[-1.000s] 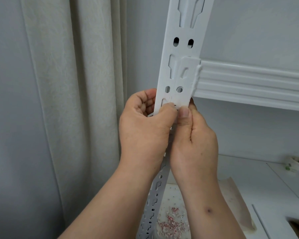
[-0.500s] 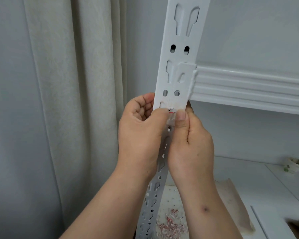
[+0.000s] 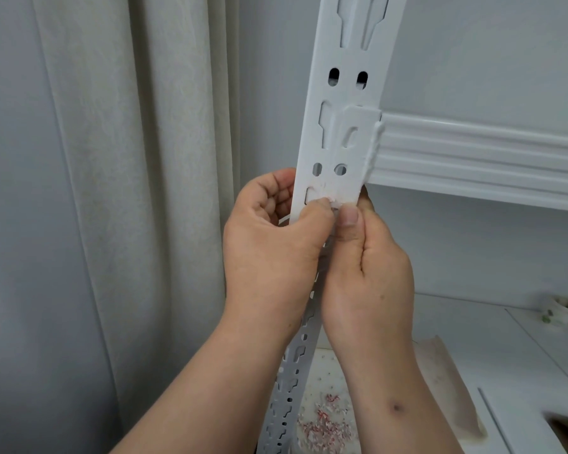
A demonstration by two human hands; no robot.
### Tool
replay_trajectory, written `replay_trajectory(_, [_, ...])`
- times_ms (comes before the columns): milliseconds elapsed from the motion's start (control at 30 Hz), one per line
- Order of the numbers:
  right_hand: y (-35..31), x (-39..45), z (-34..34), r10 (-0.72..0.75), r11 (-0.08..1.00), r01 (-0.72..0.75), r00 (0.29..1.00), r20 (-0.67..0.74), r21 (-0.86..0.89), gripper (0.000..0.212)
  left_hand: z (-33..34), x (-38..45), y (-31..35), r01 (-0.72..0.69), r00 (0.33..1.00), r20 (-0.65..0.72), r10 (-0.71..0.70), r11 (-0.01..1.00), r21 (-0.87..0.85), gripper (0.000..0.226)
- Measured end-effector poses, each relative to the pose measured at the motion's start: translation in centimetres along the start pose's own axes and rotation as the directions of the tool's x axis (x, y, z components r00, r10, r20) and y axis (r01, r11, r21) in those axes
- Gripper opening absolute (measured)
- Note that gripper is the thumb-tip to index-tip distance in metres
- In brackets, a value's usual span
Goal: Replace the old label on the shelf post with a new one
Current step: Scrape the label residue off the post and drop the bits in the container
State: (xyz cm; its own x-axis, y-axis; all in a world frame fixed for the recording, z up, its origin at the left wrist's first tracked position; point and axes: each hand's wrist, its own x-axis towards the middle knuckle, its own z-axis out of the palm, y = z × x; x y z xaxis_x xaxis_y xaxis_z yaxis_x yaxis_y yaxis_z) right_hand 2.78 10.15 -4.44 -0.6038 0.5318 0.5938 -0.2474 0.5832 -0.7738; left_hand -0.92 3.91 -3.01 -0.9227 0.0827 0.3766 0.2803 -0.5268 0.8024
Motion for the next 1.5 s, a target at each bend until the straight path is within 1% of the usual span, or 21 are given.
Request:
replay_trajectory(400, [-0.2,-0.2,0.1,0.002,1.000,-0.002,1.000,-0.014,-0.021,0.036,-0.3,0.2,-0.2,0.035,0.999,0.037,-0.033,0.997,-0.064,0.033])
replay_trajectory(533, [-0.1,-0.2,0.1,-0.006,0.999,0.005,1.000,-0.023,-0.032,0.036,-0.4,0.2,-0.1,0.045,0.999,0.028,-0.041,0.989,-0.142,0.038])
replay_trajectory(733, [0.0,-0.1,0.2,-0.006,1.000,0.005,1.000,-0.014,-0.029,0.037,-0.3,0.1,-0.3,0.026,0.999,0.030,-0.024,0.998,-0.053,0.030])
replay_trajectory(833, [0.0,-0.1,0.1,-0.004,1.000,0.004,1.000,-0.016,-0.022,0.037,-0.4,0.3,-0.4,0.024,1.000,0.021,-0.023,0.998,-0.053,0.034])
replay_trajectory(1000, [-0.1,-0.2,0.1,-0.010,1.000,0.009,1.000,-0.013,-0.027,0.037,-0.4,0.4,-0.5,0.022,0.999,0.026,-0.021,0.998,-0.062,0.031])
replay_trajectory(1267, [-0.2,-0.2,0.1,-0.016,0.999,0.015,0.999,-0.028,-0.037,0.036,-0.5,0.0,-0.5,0.005,1.000,0.026,-0.004,0.999,-0.042,0.039])
replay_trajectory(1333, [-0.2,-0.2,0.1,-0.014,0.999,0.013,1.000,-0.024,-0.035,0.035,-0.6,0.0,-0.4,0.023,0.999,0.024,-0.022,0.998,-0.059,0.037])
replay_trajectory(1433, [-0.1,-0.3,0.0,-0.004,1.000,0.004,1.000,-0.009,-0.029,0.038,-1.2,-0.1,-0.3,0.067,0.998,0.027,-0.064,0.990,-0.125,0.034])
replay_trajectory(1500, [0.0,-0.4,0.0,-0.003,1.000,0.003,1.000,0.001,-0.029,0.039,-1.6,-0.3,-0.3,0.070,0.997,0.024,-0.067,0.983,-0.170,0.031])
